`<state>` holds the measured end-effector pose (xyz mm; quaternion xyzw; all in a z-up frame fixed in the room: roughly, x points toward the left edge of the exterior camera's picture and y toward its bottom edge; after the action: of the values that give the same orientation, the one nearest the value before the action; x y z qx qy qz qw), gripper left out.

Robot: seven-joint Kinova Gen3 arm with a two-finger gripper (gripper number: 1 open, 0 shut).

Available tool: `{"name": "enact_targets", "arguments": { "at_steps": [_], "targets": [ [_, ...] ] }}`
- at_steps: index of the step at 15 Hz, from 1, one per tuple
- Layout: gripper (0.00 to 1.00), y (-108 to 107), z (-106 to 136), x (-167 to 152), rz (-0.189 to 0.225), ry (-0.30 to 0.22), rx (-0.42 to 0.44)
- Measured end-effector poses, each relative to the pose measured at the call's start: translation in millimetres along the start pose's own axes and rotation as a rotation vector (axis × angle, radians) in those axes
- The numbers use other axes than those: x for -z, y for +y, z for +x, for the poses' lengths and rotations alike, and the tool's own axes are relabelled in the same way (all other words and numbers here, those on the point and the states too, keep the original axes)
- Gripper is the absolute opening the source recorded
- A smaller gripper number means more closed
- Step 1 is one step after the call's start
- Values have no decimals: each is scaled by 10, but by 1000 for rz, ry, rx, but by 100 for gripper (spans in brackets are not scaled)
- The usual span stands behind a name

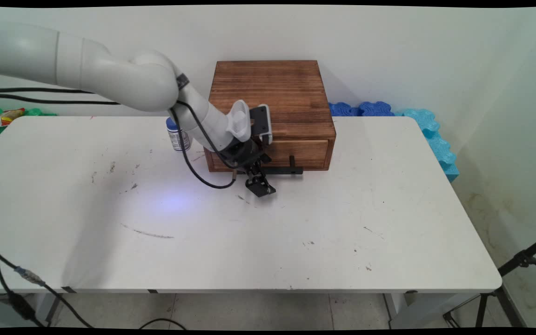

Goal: Open the drawer

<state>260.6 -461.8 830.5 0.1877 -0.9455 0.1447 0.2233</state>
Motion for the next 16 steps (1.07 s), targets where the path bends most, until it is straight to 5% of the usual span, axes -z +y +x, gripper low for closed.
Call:
{"name": "enact_targets", "arguments": {
  "at_steps": [9, 16],
  "targets": [
    [100, 153, 86, -216, -29, -54, 2],
    [100, 539, 151, -115, -81, -58, -10]
  ]
}}
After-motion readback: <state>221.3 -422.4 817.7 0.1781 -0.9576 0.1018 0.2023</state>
